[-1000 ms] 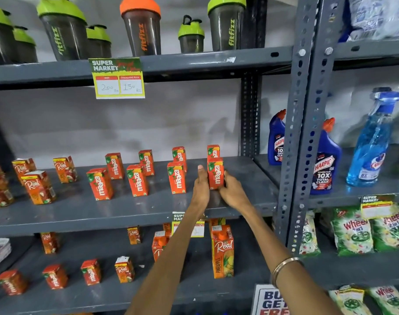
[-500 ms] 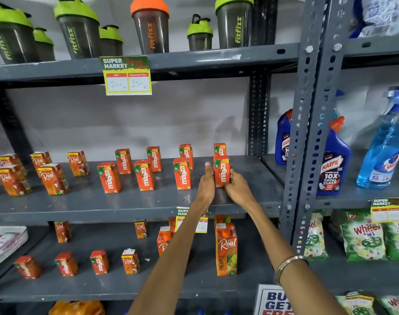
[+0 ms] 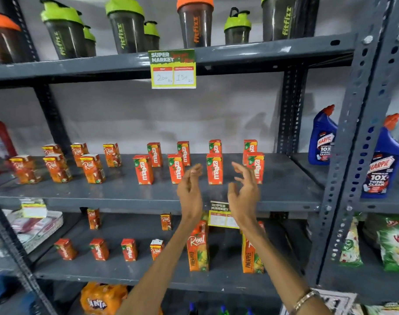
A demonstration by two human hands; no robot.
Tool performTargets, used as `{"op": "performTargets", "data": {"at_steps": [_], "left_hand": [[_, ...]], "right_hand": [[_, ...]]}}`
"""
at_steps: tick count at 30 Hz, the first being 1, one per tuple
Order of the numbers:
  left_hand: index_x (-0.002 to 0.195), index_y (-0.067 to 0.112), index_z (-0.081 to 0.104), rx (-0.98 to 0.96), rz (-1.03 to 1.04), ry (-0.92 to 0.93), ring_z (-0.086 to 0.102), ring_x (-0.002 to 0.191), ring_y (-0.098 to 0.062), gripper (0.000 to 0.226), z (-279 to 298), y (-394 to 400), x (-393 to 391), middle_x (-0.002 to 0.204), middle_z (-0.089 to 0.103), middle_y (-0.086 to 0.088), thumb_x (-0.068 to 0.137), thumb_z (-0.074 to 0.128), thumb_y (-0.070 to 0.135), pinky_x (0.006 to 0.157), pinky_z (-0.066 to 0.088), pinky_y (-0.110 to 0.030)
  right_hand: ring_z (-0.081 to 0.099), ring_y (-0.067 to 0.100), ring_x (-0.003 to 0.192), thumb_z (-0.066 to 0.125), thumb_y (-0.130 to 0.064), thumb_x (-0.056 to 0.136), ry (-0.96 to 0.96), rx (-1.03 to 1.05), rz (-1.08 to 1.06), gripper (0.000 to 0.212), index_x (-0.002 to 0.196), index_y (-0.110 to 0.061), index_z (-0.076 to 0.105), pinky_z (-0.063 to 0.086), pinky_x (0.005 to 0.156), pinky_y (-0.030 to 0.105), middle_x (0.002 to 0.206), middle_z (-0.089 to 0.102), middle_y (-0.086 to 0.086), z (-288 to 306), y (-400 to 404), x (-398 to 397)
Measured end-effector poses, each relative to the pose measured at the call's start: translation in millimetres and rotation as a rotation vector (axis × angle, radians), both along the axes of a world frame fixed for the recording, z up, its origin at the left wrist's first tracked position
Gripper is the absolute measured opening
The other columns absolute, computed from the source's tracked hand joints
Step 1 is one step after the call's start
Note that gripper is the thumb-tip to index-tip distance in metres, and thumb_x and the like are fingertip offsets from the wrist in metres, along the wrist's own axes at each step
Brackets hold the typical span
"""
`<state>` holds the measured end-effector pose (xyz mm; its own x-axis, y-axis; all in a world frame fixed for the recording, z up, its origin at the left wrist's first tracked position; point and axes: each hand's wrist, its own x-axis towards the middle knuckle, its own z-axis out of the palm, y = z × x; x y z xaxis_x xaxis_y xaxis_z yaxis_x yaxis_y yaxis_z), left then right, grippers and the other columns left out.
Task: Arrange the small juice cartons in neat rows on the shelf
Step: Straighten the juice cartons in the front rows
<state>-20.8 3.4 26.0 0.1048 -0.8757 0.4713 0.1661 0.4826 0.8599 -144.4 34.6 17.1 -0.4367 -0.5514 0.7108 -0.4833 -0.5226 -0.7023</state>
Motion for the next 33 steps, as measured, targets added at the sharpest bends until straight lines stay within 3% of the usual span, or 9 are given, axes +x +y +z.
{"op": "performTargets", "data": {"at_steps": [5,8,11,14,17,20,23,28,33], "left_hand": [[0.148,0.005,0.043,0.219,-0.132,-0.222,0.041,0.144,-0.032,0.060,9.3,-30.3,10.6,0.154,0.045,-0.018,0.106,0.032,0.046,0.122,0.030,-0.049],[0.147,-0.002,0.041,0.334,-0.226,-0.247,0.040,0.143,-0.039,0.077,13.5,-46.9,4.8,0.152,0.044,-0.026,0.103,0.023,0.058,0.122,0.028,-0.055],[0.124,0.000,0.063,0.362,-0.330,-0.225,0.054,0.129,-0.045,0.077,9.9,-59.7,1.6,0.136,0.058,-0.030,0.103,0.019,0.060,0.119,0.033,-0.055],[0.100,0.029,0.072,0.357,-0.379,-0.236,0.065,0.096,-0.014,0.068,3.1,-75.4,-3.3,0.095,0.073,0.004,0.100,0.014,0.065,0.098,0.046,-0.035],[0.085,0.037,0.069,0.347,-0.390,-0.250,0.059,0.087,-0.009,0.065,4.4,-76.3,-6.0,0.085,0.066,0.009,0.098,0.013,0.067,0.084,0.044,-0.028],[0.089,0.038,0.068,0.324,-0.371,-0.249,0.063,0.092,-0.003,0.063,5.4,-72.4,-7.8,0.095,0.069,0.012,0.099,0.012,0.064,0.096,0.044,-0.028],[0.119,0.020,0.069,0.333,-0.350,-0.245,0.064,0.092,-0.005,0.074,8.5,-69.6,-8.0,0.106,0.068,0.006,0.101,0.011,0.062,0.093,0.046,-0.029],[0.139,0.011,0.056,0.325,-0.361,-0.266,0.057,0.130,-0.026,0.078,13.2,-60.2,-8.2,0.139,0.062,-0.013,0.101,0.010,0.061,0.118,0.038,-0.043],[0.118,0.028,0.062,0.280,-0.291,-0.248,0.058,0.089,-0.002,0.057,12.1,-48.9,-2.5,0.098,0.062,0.015,0.100,0.020,0.062,0.093,0.044,-0.026]], "right_hand": [[0.040,0.024,0.145,0.061,-0.018,0.097,-0.090,0.370,0.072,0.066,0.155,-0.013,0.031,0.036,0.119,0.045,0.158,0.040,0.005,10.9,-27.7,23.4],[0.035,0.031,0.149,0.059,-0.033,0.099,-0.039,0.585,0.103,0.070,0.157,-0.012,0.025,0.032,0.120,0.048,0.162,0.036,0.011,15.4,-41.0,18.8],[0.052,0.027,0.137,0.058,-0.031,0.099,0.016,0.578,0.156,0.050,0.146,-0.017,0.047,0.040,0.110,0.040,0.147,0.056,0.006,16.8,-43.1,16.1],[0.056,0.023,0.134,0.057,-0.028,0.100,0.036,0.561,0.210,0.048,0.146,-0.019,0.049,0.042,0.112,0.041,0.143,0.061,0.004,14.3,-41.0,16.0],[0.056,0.024,0.134,0.055,-0.027,0.101,0.029,0.578,0.236,0.048,0.148,-0.019,0.047,0.043,0.114,0.045,0.143,0.061,0.005,17.6,-41.1,15.1],[0.054,0.026,0.136,0.054,-0.022,0.102,0.047,0.601,0.261,0.048,0.149,-0.018,0.044,0.041,0.115,0.048,0.145,0.058,0.006,20.8,-41.5,12.8],[0.053,0.026,0.137,0.052,-0.024,0.103,0.070,0.616,0.278,0.048,0.150,-0.019,0.042,0.040,0.116,0.047,0.147,0.057,0.006,22.1,-41.4,11.4],[0.055,0.027,0.134,0.049,-0.025,0.104,0.078,0.646,0.296,0.042,0.145,-0.017,0.045,0.042,0.113,0.042,0.144,0.058,0.008,23.5,-41.1,10.9],[0.048,0.031,0.141,0.056,-0.030,0.100,-0.012,0.633,0.202,0.064,0.156,-0.013,0.029,0.040,0.115,0.048,0.152,0.051,0.010,18.8,-37.2,13.7]]}}
